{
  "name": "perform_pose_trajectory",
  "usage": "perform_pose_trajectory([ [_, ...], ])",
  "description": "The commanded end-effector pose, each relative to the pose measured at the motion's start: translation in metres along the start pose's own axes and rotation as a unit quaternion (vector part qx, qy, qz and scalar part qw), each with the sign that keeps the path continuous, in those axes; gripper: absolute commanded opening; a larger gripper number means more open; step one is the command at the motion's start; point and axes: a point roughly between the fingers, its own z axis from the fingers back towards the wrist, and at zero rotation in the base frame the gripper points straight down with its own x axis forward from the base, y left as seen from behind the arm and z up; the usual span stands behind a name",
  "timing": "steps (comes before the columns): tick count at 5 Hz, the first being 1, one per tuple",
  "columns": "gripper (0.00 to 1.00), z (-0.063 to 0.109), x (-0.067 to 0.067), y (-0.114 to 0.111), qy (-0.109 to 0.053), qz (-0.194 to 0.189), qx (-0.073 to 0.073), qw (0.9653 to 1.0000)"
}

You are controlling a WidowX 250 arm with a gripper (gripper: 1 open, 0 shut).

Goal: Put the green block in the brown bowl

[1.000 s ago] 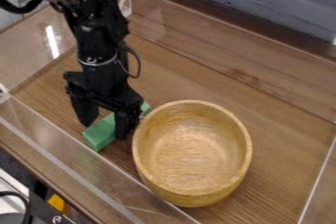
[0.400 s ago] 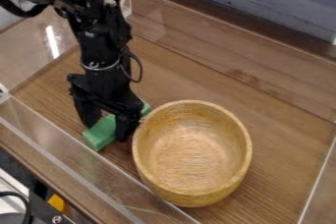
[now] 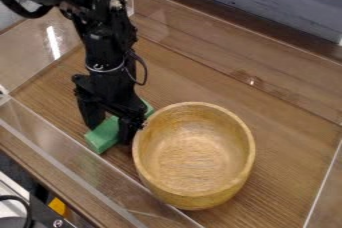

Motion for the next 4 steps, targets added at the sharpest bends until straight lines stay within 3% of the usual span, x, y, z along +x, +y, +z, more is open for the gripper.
perform_pose_trajectory([
  [1, 1.00, -0.001, 0.005, 0.006, -0.007, 0.032, 0.002, 0.9995],
  [2, 1.00, 0.000, 0.009, 0.012, -0.006, 0.062, -0.001, 0.9981],
  [3, 0.00, 0.004, 0.002, 0.020, -0.006, 0.045, -0.001, 0.9990],
  [4, 0.00, 0.012, -0.007, 0.028, -0.006, 0.026, -0.001, 0.9996],
])
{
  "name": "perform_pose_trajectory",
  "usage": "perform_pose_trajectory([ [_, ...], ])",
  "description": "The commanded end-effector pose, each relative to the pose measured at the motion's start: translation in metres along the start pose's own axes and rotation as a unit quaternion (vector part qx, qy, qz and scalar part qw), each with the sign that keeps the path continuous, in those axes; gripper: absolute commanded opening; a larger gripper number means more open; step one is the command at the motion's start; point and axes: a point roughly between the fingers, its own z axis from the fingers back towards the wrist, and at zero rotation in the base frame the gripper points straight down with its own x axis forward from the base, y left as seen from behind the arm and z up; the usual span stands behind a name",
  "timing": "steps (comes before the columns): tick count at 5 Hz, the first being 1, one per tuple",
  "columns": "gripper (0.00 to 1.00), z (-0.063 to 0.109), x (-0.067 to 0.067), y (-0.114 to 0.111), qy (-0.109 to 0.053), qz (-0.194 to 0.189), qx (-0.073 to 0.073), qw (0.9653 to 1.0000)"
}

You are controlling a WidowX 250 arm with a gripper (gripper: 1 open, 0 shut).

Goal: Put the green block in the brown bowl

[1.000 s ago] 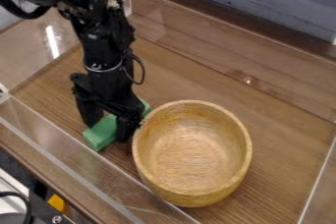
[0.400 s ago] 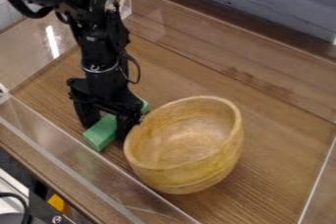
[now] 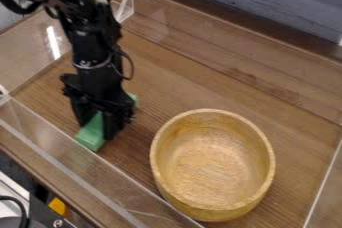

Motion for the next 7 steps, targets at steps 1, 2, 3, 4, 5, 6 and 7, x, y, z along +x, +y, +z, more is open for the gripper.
perform_pose_trajectory([
  [1, 0.00, 0.007, 0.001, 0.004, -0.017, -0.021, 0.011, 0.9996],
  [2, 0.00, 0.007, -0.002, 0.004, -0.016, -0.036, 0.013, 0.9991],
  [3, 0.00, 0.010, 0.002, 0.007, -0.014, -0.013, 0.011, 0.9998],
  [4, 0.00, 0.012, 0.006, 0.010, -0.012, 0.010, 0.009, 0.9998],
  [5, 0.00, 0.019, 0.008, -0.003, -0.009, 0.001, 0.005, 0.9999],
  [6, 0.00, 0.026, 0.009, -0.017, -0.007, -0.008, 0.000, 0.9999],
  [7, 0.00, 0.054, 0.012, -0.034, -0.008, -0.024, -0.009, 0.9996],
])
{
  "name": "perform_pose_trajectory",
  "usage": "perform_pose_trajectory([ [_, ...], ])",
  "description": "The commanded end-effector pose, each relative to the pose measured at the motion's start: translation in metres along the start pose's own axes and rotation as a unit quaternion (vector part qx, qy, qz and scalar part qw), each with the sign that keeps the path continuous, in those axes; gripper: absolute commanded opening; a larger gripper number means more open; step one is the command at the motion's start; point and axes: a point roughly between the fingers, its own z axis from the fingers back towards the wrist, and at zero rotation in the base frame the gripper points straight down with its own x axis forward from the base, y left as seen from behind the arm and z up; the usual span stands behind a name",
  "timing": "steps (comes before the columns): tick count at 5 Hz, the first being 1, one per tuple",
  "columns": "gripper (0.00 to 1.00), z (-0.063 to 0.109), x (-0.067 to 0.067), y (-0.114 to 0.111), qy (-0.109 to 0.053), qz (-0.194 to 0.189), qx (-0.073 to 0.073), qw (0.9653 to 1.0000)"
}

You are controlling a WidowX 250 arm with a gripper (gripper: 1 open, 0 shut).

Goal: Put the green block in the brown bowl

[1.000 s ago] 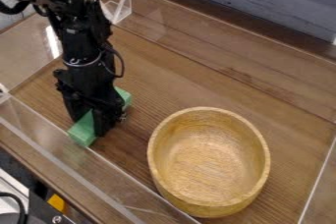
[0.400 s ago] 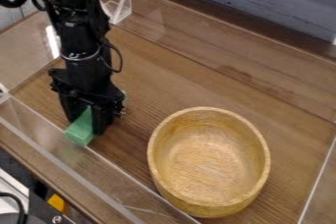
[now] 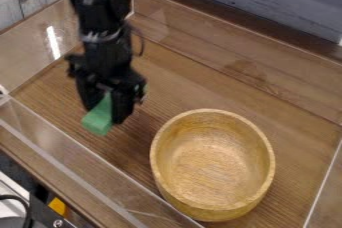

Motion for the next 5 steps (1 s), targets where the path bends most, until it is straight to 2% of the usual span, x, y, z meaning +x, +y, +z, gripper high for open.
perform_pose_trajectory([
  [1, 0.00, 0.043, 0.009, -0.032, -0.027, -0.026, -0.011, 0.9992],
  [3, 0.00, 0.041, -0.012, -0.081, -0.013, -0.053, -0.024, 0.9982],
  [5, 0.00, 0.037, -0.006, -0.131, -0.014, -0.098, -0.015, 0.9950],
])
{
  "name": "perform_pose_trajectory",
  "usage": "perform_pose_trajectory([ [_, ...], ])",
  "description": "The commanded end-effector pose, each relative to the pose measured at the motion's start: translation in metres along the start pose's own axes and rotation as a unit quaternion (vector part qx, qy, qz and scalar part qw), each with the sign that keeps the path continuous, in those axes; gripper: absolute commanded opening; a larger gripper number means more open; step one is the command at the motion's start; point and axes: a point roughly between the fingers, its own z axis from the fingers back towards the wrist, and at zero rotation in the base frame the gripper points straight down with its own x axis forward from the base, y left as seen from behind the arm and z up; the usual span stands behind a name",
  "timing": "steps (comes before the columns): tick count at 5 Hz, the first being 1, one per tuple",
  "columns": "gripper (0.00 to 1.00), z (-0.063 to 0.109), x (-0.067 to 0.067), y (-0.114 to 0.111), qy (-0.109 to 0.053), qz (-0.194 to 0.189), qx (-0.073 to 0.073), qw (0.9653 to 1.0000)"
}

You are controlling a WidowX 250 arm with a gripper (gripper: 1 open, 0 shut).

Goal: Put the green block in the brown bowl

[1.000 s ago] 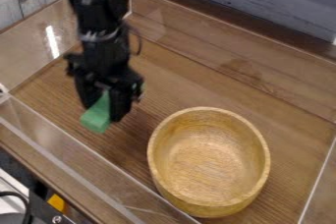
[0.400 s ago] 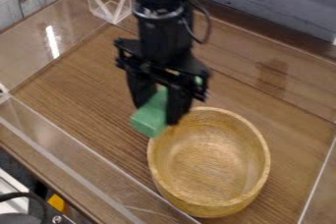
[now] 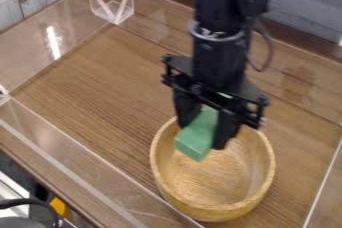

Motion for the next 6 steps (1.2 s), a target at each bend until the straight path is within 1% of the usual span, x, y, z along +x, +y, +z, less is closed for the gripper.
perform_pose_trajectory([
  [1, 0.00, 0.004, 0.008, -0.018, -0.023, 0.007, -0.005, 0.9997],
  [2, 0.00, -0.002, 0.002, -0.022, -0.027, 0.020, -0.008, 0.9994],
  [3, 0.00, -0.005, 0.002, -0.020, -0.031, 0.039, -0.009, 0.9987],
  [4, 0.00, -0.002, 0.004, -0.016, -0.033, 0.059, -0.010, 0.9976],
  [5, 0.00, -0.011, 0.003, -0.014, -0.032, 0.049, -0.008, 0.9983],
  [6, 0.00, -0.027, 0.004, -0.012, -0.032, 0.039, -0.004, 0.9987],
])
